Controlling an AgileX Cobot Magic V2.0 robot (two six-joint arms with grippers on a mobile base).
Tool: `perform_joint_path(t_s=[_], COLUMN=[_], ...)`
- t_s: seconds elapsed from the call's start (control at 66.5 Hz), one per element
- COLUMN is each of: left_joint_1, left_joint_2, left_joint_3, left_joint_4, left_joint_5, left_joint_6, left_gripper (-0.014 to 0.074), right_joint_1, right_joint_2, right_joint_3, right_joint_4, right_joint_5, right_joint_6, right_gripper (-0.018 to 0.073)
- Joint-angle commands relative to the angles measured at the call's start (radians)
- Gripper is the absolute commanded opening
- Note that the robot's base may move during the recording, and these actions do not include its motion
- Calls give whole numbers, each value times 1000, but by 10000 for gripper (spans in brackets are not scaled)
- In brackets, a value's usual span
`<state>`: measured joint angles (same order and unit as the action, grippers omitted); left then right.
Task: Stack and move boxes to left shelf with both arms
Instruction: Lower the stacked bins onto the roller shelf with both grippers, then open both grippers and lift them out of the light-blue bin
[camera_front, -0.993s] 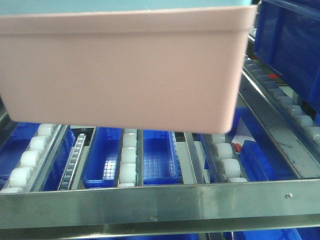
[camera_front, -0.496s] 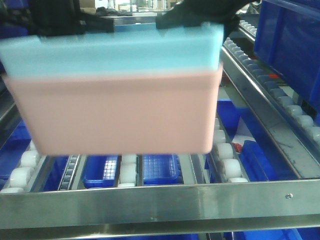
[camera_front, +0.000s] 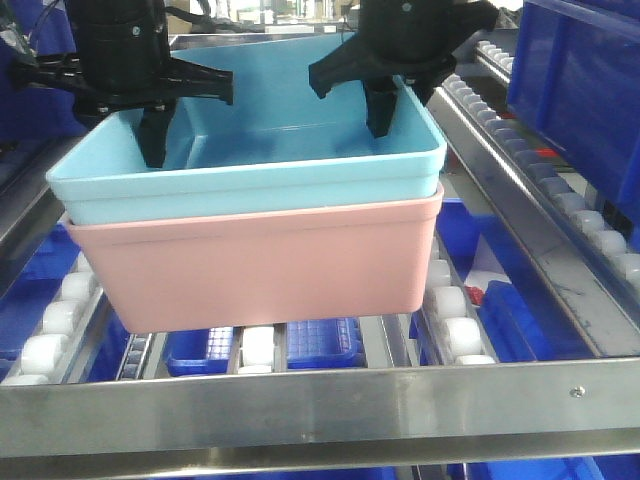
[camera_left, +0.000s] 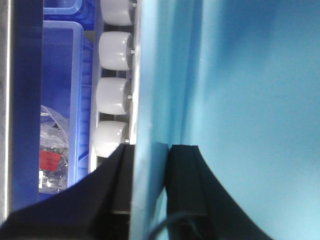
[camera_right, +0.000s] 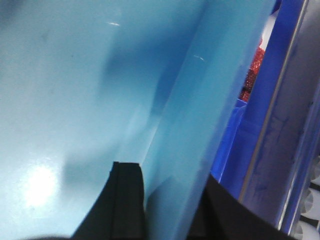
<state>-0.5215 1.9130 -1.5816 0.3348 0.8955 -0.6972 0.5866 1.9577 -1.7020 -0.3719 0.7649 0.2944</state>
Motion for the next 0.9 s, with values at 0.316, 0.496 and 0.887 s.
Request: perform_joint_path(t_s=[0.316,0.496,0.887], left_joint_1=[-20,-22,-45], left_joint_2=[-22,-22,-103], left_joint_3=[-41,-122,-205], left_joint_4=[-57,-61,-22], left_joint_5=[-62,39,161], left_joint_6=[9,54,108], left_gripper=[470,546,542], right_joint_1=[25,25,25], right_joint_2=[-49,-63,-159], right_joint_3=[-64,-90,-90], right_joint_4=[65,64,22], right_joint_5=[-15,31,86], right_joint_6=[-36,-36,-35], right_gripper=[526,612,612])
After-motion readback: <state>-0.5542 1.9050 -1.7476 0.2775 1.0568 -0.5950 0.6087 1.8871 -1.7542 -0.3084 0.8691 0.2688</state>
